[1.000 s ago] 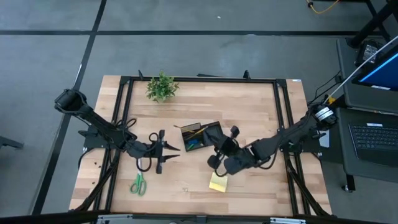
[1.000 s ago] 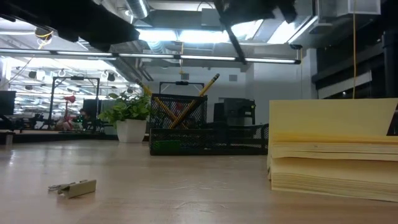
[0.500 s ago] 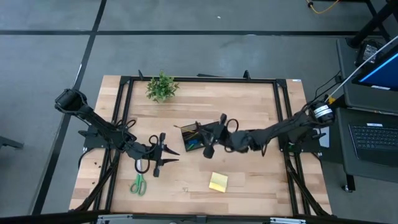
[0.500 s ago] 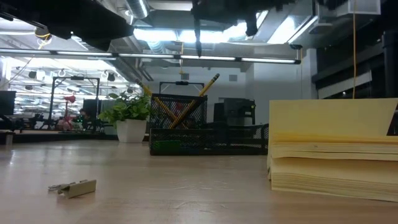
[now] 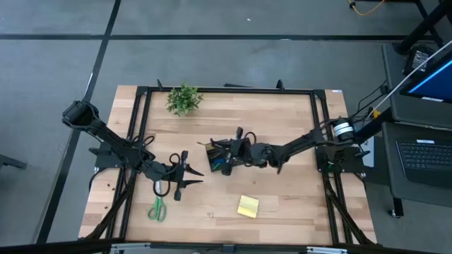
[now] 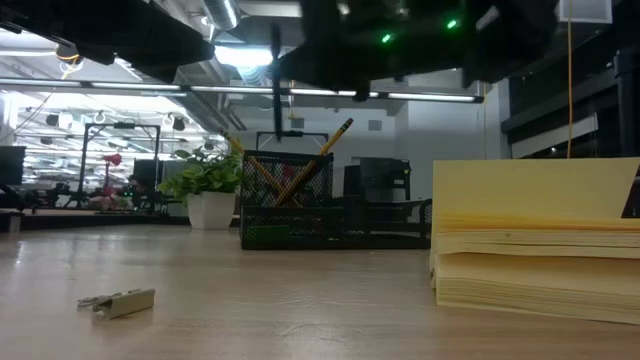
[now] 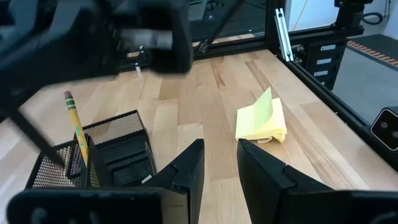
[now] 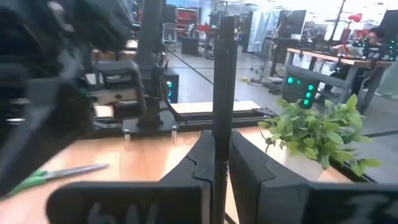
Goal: Pick and place office supplies into organizer
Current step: Put the black pen into the black desk organizer
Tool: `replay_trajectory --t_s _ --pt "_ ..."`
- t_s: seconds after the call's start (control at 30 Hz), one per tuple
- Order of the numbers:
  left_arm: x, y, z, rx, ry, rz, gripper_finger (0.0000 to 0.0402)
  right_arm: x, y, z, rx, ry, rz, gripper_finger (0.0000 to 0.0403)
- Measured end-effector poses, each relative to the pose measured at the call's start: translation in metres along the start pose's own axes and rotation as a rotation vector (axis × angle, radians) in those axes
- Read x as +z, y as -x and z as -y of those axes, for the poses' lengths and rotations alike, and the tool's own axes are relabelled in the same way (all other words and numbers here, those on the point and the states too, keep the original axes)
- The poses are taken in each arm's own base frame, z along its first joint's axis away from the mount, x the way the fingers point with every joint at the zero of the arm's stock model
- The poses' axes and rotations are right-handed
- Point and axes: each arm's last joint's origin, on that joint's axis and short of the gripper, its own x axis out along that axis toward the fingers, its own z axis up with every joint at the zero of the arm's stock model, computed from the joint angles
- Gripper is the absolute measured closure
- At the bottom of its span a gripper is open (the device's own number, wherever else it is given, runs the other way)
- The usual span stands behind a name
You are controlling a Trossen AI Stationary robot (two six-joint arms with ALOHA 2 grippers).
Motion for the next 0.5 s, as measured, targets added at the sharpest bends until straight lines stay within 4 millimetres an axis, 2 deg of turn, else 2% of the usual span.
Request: replay_trajectory --t_s 0.23,0.5 --pt "-0.001 0.0 0.0 0.0 -0.003 -0.006 0.0311 -0.01 -0.024 -0.01 0.012 -0.006 0.009 0.0374" --pt "-0.001 0.0 0.0 0.0 -0.003 -0.006 0.0311 -0.017 -0.03 -0.01 -0.008 -0.068 -0.023 0.0374"
